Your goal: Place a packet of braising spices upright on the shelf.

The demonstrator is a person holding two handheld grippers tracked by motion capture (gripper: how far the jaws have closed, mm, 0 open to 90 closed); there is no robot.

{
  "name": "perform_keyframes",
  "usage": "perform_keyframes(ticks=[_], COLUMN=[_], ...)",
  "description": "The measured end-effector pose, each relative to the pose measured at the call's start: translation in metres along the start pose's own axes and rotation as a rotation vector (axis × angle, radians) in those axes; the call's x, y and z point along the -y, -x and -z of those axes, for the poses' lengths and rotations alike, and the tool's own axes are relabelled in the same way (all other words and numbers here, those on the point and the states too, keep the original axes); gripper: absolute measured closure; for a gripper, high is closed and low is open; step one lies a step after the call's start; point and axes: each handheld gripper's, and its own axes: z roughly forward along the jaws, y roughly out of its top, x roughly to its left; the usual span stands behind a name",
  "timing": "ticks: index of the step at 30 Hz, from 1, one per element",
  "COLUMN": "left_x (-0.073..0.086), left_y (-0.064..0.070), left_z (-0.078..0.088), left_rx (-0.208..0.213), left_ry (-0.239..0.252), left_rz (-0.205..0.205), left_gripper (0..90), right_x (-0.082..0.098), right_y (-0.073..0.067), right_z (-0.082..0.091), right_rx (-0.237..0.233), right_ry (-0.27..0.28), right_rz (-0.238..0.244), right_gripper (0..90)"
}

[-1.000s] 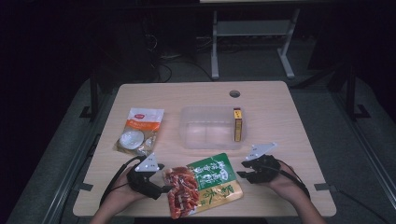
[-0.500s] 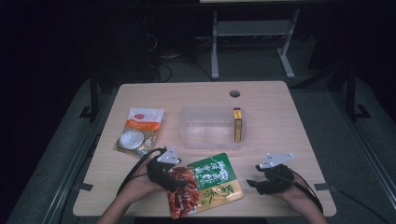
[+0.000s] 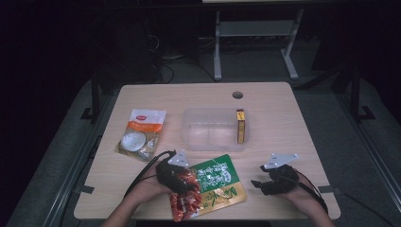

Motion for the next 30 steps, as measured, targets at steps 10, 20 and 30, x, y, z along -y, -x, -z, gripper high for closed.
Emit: perform_keyframes(ticks=[10, 20, 30], left_x=[0.0028, 0.0035, 0.0052], left_y=[0.0001, -0.0030, -0.0019], left_z=[-0.0021, -0.0023, -0.0022], left_rx=[0.017, 0.026, 0.022], left_ry=[0.013, 0.016, 0.028], left_rz=[0.022, 0.019, 0.012], left_gripper=[12.6, 12.6, 13.9], right_x=[0.0016, 0.0019, 0.0020], right_y=[0.0012, 0.0024, 0.0026], right_z=[-0.0013, -0.0006, -0.0007], right_rx=[-0.003, 0.007, 0.009], right_ry=[-0.010, -0.011, -0.011], right_rz=[0.006, 0.012, 0.012], right_gripper=[33.8, 33.8, 33.8])
